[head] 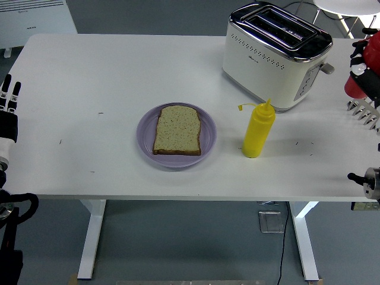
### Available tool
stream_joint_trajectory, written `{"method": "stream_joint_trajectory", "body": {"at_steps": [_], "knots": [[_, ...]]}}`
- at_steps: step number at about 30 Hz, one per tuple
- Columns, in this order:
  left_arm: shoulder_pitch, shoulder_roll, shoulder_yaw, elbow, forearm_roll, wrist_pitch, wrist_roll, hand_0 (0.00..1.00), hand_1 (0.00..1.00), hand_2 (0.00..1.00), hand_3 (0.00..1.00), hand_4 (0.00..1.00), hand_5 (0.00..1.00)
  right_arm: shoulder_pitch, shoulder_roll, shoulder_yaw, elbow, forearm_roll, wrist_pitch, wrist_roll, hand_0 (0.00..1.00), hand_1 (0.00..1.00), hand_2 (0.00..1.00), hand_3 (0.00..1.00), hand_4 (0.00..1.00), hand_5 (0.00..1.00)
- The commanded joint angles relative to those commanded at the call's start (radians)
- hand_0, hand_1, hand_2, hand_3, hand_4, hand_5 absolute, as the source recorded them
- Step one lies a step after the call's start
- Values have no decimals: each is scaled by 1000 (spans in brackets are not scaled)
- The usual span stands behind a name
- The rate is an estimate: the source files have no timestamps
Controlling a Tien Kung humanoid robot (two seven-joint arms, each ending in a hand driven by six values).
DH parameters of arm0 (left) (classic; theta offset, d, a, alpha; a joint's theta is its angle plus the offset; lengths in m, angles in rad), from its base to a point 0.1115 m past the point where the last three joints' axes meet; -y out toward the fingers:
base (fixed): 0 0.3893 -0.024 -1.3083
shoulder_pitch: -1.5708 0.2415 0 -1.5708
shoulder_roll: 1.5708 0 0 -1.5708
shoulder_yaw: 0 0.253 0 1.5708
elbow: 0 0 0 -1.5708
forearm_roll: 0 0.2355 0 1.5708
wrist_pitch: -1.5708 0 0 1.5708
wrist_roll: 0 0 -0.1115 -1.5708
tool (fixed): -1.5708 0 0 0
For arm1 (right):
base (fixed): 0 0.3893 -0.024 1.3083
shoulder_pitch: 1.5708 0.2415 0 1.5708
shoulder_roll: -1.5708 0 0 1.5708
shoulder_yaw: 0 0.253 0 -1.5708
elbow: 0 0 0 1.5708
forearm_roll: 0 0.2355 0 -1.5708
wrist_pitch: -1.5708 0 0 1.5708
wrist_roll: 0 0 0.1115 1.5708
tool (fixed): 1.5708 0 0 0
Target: Pick up the cup,pour liquid into bread,place the cup on the desk
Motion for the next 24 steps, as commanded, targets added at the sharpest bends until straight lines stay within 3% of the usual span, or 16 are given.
{"method": "stream_joint_trajectory", "body": {"at_steps": [10, 24], "knots": [[-2, -1, -4, 0, 0, 0, 0, 807, 793, 843, 832, 489, 998, 145, -70, -94, 75, -266, -29, -101, 297, 318, 437, 538, 360, 2], [-4, -2, -8, 0, 0, 0, 0, 807, 793, 842, 832, 488, 998, 351, -78, -277, 56, -608, -2, -200, 294, 315, 435, 540, 346, 2]]}}
